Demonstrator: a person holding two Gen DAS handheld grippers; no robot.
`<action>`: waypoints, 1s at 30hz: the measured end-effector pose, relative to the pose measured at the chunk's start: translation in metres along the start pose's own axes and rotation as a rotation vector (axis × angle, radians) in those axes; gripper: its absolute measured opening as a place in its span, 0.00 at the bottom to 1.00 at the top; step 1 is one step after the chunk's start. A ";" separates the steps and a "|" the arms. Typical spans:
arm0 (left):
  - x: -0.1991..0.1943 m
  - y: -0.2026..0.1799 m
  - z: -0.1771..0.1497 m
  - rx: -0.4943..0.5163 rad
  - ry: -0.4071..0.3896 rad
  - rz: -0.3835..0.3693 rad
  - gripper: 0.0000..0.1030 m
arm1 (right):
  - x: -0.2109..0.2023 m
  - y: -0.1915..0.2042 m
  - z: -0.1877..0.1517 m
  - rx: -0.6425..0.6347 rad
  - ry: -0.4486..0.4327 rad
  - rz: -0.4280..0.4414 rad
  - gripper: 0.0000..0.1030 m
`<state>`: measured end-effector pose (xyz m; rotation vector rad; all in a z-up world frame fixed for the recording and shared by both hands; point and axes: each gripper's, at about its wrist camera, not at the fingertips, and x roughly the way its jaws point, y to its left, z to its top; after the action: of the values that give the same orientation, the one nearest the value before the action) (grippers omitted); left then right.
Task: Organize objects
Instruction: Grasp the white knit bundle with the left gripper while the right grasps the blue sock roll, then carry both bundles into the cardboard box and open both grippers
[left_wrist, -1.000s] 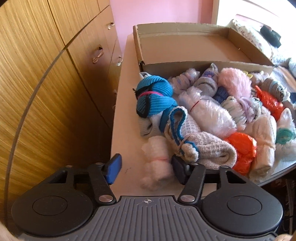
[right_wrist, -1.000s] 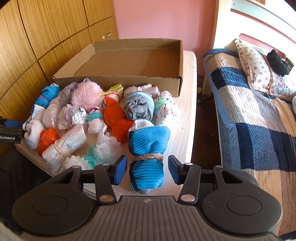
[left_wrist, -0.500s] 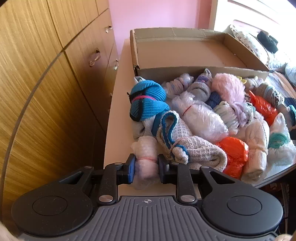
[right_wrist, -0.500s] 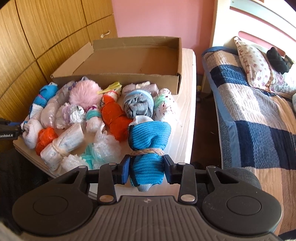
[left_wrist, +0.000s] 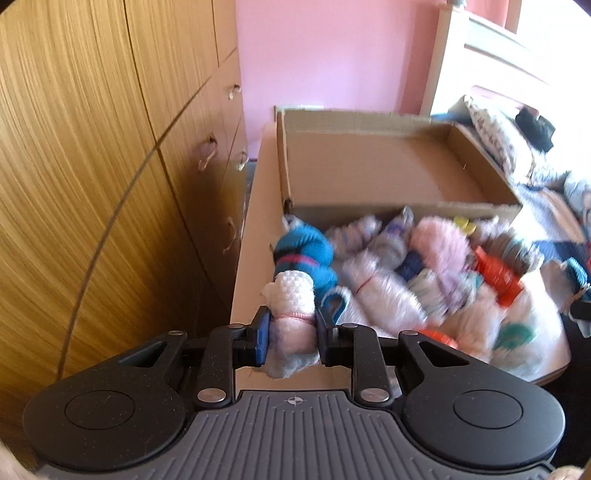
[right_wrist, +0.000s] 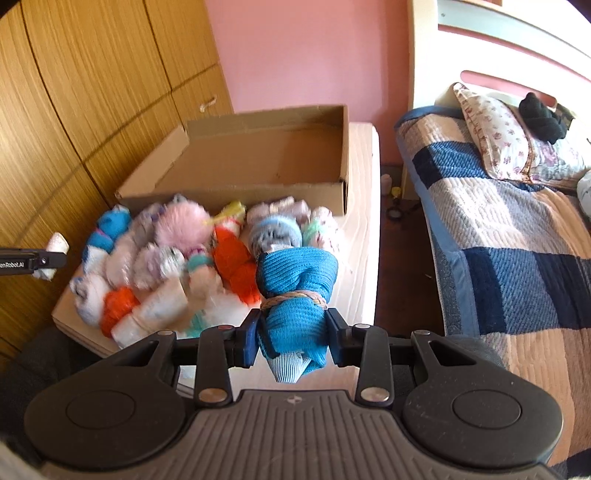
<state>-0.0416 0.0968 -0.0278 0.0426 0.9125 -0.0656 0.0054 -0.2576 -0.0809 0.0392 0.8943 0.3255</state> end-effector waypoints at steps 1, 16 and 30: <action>-0.004 -0.001 0.006 -0.001 -0.011 -0.004 0.30 | -0.005 0.001 0.004 -0.004 -0.014 0.002 0.32; 0.028 -0.041 0.134 0.077 -0.101 -0.066 0.31 | 0.003 0.011 0.117 -0.022 -0.151 0.134 0.31; 0.190 -0.037 0.203 0.077 0.017 -0.009 0.32 | 0.177 0.038 0.221 0.110 0.022 0.270 0.31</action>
<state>0.2319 0.0398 -0.0546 0.1102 0.9270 -0.1091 0.2680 -0.1468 -0.0698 0.2597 0.9292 0.5289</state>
